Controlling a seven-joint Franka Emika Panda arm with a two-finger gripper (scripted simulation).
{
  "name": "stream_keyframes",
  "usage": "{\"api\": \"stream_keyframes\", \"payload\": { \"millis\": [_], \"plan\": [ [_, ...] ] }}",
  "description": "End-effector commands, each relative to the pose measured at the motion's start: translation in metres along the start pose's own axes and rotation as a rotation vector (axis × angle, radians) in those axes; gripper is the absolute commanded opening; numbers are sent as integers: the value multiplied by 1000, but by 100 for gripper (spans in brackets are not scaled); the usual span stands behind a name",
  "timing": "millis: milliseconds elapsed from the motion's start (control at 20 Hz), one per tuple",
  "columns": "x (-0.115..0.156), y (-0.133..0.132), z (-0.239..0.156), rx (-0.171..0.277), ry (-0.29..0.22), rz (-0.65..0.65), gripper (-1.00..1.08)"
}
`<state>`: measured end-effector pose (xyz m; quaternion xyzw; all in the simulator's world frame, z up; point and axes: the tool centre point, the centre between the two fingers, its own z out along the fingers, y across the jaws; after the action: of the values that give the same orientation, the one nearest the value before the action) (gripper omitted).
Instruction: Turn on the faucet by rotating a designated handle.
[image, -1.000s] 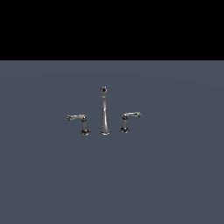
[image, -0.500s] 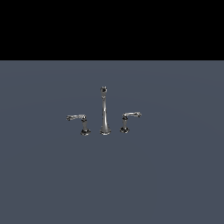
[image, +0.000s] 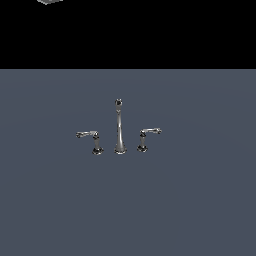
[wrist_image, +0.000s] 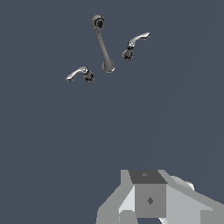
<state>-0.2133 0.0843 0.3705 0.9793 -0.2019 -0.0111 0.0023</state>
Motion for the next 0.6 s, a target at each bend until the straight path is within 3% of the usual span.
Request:
{"api": "stream_keyframes", "payload": {
  "millis": [0,550],
  "plan": [
    [4,-12,14,2,0,54,-100],
    [27,-62,74,10,1,278,-100]
  ]
}}
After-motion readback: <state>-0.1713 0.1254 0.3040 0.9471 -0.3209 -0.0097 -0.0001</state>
